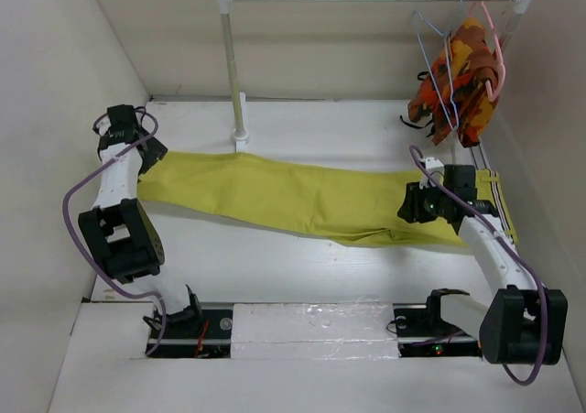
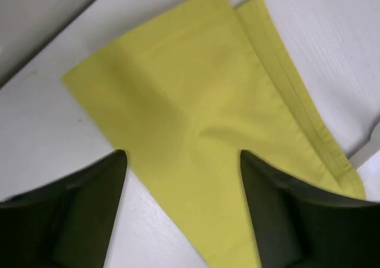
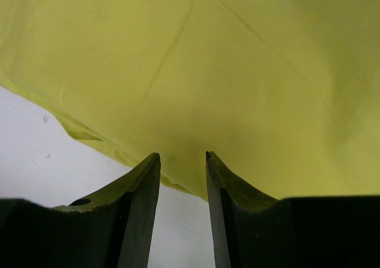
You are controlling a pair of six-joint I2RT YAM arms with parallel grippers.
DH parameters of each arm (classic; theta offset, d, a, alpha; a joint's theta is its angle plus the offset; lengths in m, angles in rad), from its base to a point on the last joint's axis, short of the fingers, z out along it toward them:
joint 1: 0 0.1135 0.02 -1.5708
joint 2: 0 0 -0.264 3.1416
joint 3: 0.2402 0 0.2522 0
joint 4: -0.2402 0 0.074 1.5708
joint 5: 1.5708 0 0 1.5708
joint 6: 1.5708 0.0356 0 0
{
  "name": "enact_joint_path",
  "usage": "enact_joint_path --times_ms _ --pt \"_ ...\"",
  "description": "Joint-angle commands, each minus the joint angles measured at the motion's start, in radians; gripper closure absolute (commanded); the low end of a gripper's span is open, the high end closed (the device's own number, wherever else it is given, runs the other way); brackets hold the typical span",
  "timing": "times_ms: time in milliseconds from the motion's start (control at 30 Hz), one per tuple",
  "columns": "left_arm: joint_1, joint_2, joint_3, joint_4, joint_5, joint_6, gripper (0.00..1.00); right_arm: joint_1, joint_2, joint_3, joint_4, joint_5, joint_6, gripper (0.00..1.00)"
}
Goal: Place the trousers on the hanger
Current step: Fold the trousers
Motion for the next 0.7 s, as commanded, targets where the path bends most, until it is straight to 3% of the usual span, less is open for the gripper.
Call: enact_joint_path --times_ms 0,33,67,233,267,300,367,400,433,567,667 --pt "0.009 -0.014 -0.010 -0.086 -0.106 0.030 0.21 0.020 0.023 0.061 0.066 -0.028 -0.036 0.58" --pt "0.009 -0.017 -0.019 -0.089 -0.121 0.024 0.08 0.020 0.029 0.064 0.063 -0.026 -0.047 0.58" --pt "0.009 -0.026 -0.027 -0.089 -0.136 0.016 0.06 0.020 0.038 0.067 0.054 -0.028 -0.053 0.58" --pt "0.039 -0.111 -0.128 0.012 -0.078 -0.005 0.04 0.020 0.014 0.095 -0.015 -0.016 -0.094 0.60" --pt "0.008 -0.140 -0.140 0.030 -0.051 -0.004 0.05 0.020 0.004 0.098 -0.033 -0.019 -0.096 0.63" --pt "-0.007 -0.149 -0.155 0.053 -0.034 -0.005 0.09 0.020 -0.011 0.101 -0.040 -0.029 -0.096 0.81" --pt "-0.053 -0.163 -0.177 0.090 0.052 -0.011 0.37 0.020 -0.026 0.107 -0.059 -0.058 -0.079 1.00" --pt "-0.114 -0.163 -0.204 0.144 0.078 -0.017 0.58 0.032 -0.038 0.107 -0.061 -0.063 -0.071 1.00" --pt "-0.153 -0.157 -0.212 0.162 0.100 -0.028 1.00 0.047 -0.043 0.107 -0.063 -0.066 -0.053 1.00" --pt "-0.389 -0.068 -0.182 0.231 0.126 -0.059 1.00 0.043 -0.075 0.098 -0.121 0.024 -0.004 1.00" --pt "-0.431 0.013 -0.160 0.250 0.120 -0.056 1.00 0.000 -0.112 0.073 -0.107 0.034 0.024 1.00"
